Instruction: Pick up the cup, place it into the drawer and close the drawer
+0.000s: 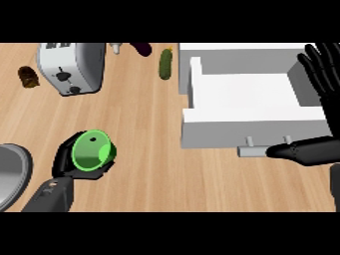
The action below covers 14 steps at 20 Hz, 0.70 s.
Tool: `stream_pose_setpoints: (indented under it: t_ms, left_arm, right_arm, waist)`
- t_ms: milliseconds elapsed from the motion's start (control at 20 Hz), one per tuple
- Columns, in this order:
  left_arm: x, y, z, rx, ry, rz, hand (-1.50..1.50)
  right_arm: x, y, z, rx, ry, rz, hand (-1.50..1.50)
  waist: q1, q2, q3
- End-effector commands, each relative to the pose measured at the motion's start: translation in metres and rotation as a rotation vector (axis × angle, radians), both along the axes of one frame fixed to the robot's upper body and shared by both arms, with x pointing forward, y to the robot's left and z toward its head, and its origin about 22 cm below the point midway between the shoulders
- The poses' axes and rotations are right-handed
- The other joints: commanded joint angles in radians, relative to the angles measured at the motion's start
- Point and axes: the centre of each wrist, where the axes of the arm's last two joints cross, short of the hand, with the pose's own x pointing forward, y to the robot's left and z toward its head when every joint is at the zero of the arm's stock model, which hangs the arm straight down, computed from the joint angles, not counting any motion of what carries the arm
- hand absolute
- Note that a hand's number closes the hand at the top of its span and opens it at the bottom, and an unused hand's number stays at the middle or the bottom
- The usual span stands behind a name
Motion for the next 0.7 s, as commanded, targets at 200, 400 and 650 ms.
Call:
stream_pose_setpoints:
  t_ms: [200,400,650]
  left_arm:
    - [0.009,-0.001,0.006,-0.076,-0.228,0.190,1.50]
    - [0.044,-0.032,0.028,-0.159,-0.273,0.076,1.50]
    - [0.086,-0.055,0.072,-0.151,-0.305,-0.086,1.50]
  right_arm:
    - [-0.002,-0.014,-0.002,0.012,-0.012,0.030,-1.50]
    - [-0.005,-0.024,-0.014,0.002,0.004,0.000,-1.50]
    - [0.003,-0.007,-0.003,-0.010,-0.007,-0.031,-1.50]
  waist:
    - [-0.005,0.000,0.000]
    - [0.002,-0.004,0.002]
    - [0.022,-0.011,0.004]
